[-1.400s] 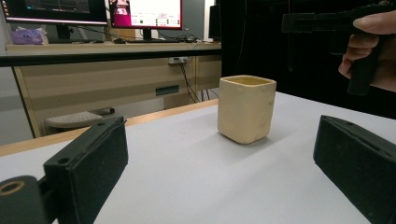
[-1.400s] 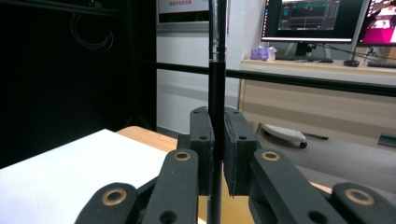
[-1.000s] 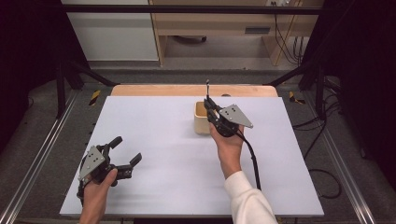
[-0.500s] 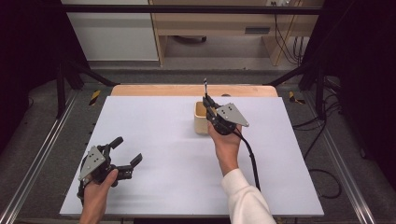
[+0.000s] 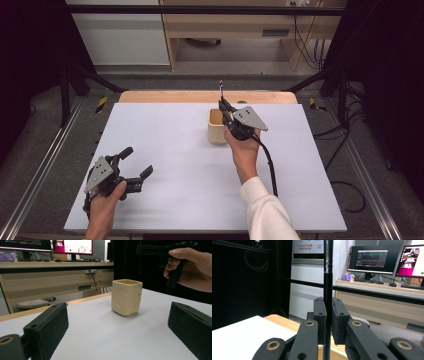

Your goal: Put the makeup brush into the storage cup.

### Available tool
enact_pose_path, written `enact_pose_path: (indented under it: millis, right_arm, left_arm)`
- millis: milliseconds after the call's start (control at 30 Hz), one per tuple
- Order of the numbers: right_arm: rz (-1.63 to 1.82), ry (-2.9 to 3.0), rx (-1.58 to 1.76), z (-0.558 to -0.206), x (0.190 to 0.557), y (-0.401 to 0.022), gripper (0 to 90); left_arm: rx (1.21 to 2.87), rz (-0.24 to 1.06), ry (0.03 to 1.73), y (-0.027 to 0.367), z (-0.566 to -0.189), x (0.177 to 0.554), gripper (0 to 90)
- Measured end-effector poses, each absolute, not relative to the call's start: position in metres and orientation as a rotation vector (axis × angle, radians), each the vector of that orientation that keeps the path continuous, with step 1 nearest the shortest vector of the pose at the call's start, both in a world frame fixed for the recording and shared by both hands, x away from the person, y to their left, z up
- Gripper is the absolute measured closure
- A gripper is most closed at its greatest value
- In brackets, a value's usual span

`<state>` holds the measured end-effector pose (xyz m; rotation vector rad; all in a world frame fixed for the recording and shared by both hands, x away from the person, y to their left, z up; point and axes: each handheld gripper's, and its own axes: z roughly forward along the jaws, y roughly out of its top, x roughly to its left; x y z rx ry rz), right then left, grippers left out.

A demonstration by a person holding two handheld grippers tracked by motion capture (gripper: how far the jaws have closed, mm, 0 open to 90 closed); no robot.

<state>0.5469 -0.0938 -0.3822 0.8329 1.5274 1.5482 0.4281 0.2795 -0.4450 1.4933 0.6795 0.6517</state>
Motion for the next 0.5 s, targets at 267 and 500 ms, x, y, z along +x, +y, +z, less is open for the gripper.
enact_pose_path:
  millis: [267, 500]
  right_arm:
    - [1.544, 1.548, 0.822, -0.384, 0.554, -0.095, 83.5]
    - [1.548, 1.548, 0.832, -0.386, 0.560, -0.098, 83.6]
  left_arm:
    - [1.492, 0.656, 0.692, 0.281, -0.446, 0.429, 2.4]
    - [1.494, 0.657, 0.691, 0.281, -0.446, 0.429, 2.3]
